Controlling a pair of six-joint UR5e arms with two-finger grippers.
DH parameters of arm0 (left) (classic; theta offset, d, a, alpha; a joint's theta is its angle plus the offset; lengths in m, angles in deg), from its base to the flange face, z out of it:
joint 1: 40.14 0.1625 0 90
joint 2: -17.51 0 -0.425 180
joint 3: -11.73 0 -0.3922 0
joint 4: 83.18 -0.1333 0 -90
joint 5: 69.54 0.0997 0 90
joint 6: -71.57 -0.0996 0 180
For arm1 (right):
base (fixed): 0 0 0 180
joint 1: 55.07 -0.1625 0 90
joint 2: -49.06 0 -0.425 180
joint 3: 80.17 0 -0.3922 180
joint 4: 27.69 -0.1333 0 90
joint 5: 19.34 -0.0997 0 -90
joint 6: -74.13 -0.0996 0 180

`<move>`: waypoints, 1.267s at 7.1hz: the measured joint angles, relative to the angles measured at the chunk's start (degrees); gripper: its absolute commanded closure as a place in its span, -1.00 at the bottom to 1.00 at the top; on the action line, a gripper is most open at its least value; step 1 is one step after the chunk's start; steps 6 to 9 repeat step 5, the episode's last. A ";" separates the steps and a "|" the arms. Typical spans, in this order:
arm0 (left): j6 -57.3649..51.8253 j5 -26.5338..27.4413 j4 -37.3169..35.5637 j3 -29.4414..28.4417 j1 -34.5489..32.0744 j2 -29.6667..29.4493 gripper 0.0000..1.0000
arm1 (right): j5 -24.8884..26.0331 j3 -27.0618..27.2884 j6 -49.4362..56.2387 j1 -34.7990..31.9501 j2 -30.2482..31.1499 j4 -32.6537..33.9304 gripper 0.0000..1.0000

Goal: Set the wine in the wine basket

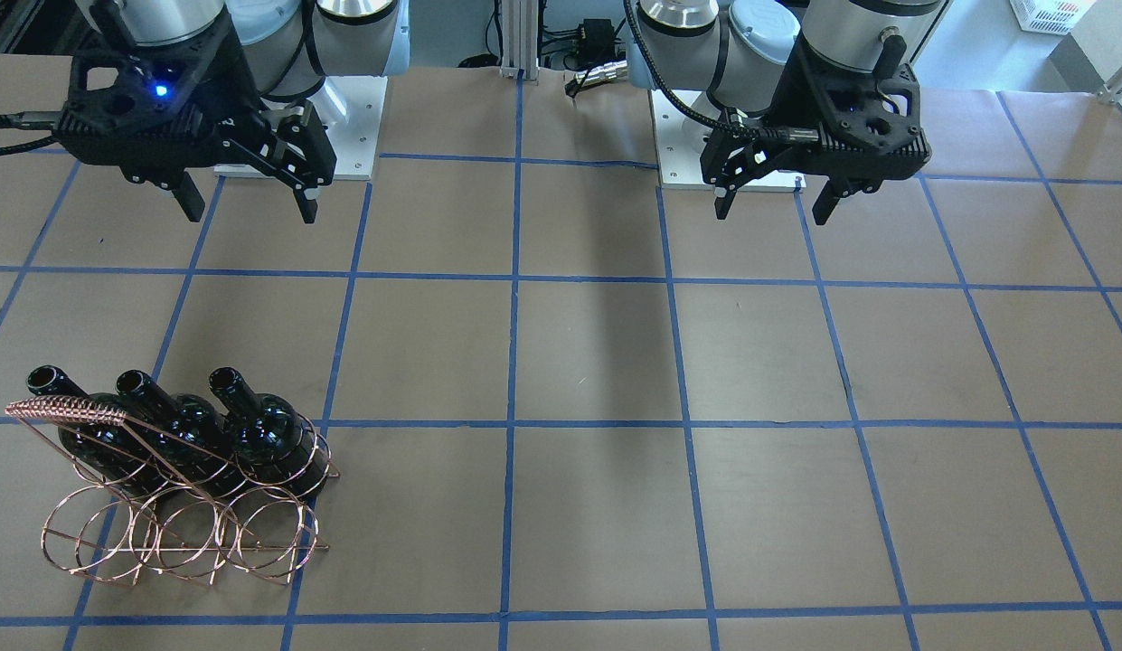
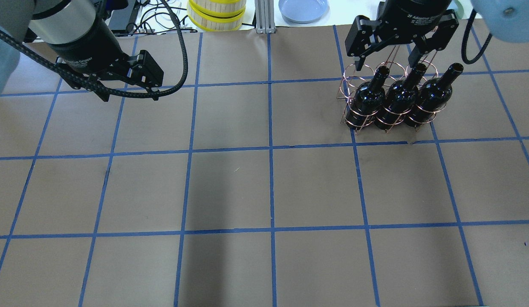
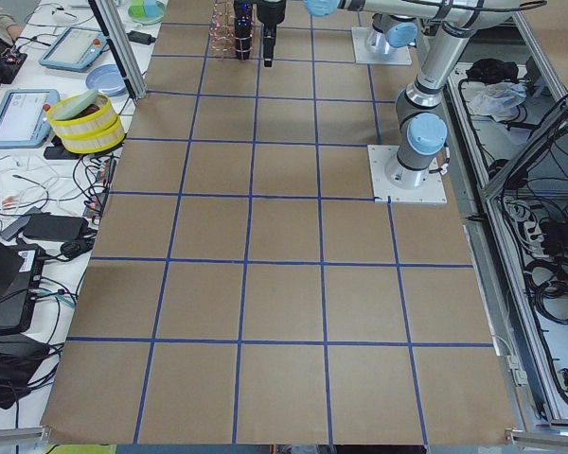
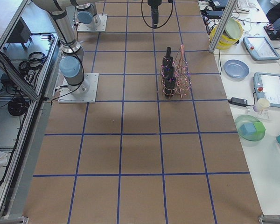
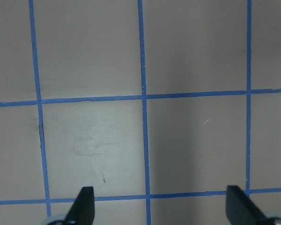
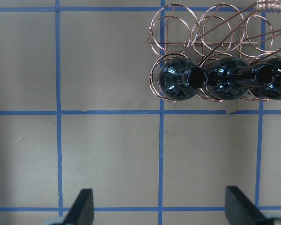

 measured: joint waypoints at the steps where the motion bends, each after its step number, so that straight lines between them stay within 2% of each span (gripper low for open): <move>1: 0.23 -0.12 0.03 -0.01 -0.02 0.14 -1.00 | -0.48 0.14 -0.08 0.38 0.19 -0.38 -1.00; 9: 0.60 -0.26 0.19 -0.02 -0.03 0.29 -1.00 | -0.70 0.41 -0.11 0.53 0.35 -0.64 -1.00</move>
